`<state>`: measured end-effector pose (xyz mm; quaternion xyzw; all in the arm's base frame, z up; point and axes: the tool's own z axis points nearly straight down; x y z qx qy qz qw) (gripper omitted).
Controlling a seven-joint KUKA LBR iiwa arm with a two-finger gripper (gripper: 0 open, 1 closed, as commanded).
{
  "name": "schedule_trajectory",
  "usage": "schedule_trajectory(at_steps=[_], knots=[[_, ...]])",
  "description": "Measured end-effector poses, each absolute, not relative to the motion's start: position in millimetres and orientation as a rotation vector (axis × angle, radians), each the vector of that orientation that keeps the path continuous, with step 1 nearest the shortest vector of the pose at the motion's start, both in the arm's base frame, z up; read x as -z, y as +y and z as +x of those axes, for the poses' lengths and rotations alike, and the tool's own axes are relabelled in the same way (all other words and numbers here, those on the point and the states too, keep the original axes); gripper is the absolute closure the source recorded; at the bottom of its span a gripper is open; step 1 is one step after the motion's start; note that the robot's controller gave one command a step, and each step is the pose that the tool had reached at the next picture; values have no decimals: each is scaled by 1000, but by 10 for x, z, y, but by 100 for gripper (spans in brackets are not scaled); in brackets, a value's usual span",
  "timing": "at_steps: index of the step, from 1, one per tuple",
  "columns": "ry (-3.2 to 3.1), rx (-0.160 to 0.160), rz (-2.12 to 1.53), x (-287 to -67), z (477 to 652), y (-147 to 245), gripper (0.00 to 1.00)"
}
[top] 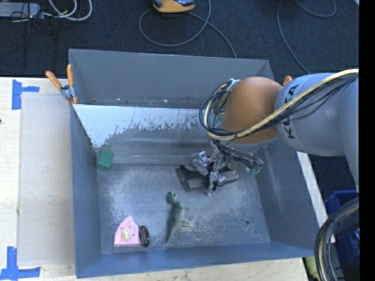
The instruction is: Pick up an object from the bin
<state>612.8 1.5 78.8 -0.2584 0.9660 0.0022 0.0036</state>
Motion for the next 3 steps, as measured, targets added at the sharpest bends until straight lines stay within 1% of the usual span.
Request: schedule_trajectory(at_steps=[3], knots=[[3029, -7, -808, -787, 6128, 15, 100]])
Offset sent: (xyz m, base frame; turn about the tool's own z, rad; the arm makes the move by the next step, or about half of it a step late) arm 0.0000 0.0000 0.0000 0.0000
